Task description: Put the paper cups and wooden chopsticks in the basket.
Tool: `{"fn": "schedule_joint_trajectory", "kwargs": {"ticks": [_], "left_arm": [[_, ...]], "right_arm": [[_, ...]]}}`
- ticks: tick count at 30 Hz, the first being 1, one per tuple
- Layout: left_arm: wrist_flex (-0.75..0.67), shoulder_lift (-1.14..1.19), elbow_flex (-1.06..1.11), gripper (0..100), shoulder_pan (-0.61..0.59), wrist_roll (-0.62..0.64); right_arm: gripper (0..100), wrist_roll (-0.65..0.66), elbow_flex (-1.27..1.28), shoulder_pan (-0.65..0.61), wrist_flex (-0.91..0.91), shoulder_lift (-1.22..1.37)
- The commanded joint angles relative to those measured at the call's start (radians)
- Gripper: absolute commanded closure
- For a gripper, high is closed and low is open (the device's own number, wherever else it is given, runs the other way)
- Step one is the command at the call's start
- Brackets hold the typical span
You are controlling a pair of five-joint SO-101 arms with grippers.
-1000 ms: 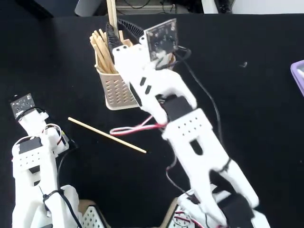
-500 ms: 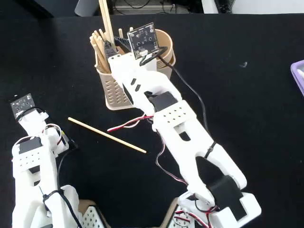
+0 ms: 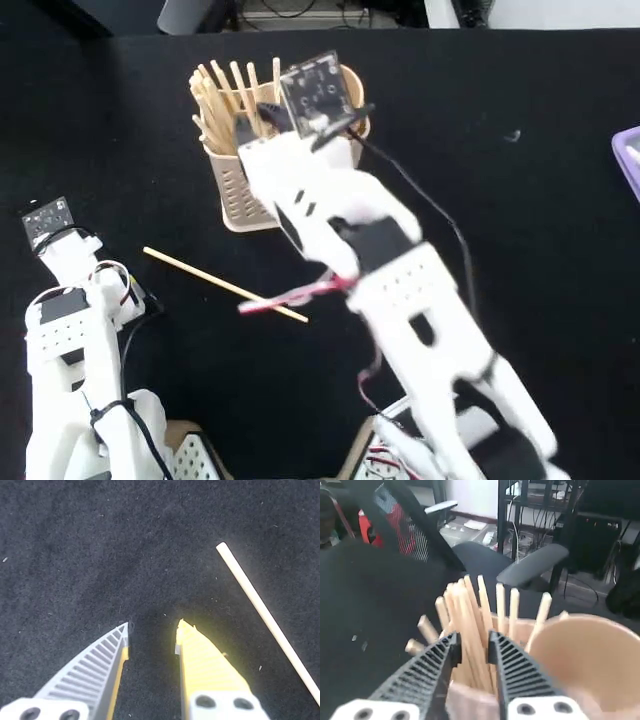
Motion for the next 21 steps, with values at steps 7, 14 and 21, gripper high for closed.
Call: {"fn": "schedule_joint_trajectory", "kwargs": {"ticks": [7, 14, 21], "left_arm": [[-0.018, -0.014, -0.007, 84, 0.008, -0.003], [-0.018, -0.014, -0.007, 84, 0.005, -0.003], [-0.018, -0.014, -0.007, 84, 0.002, -0.003]], "right_arm": [[89.3, 0.442, 0.291, -0.150, 0.502, -0.044], [87.5, 0.517, 0.266, -0.155, 0.459, 0.295], [89.3, 0.520, 0.186, -0.224, 0.460, 0.449]]}}
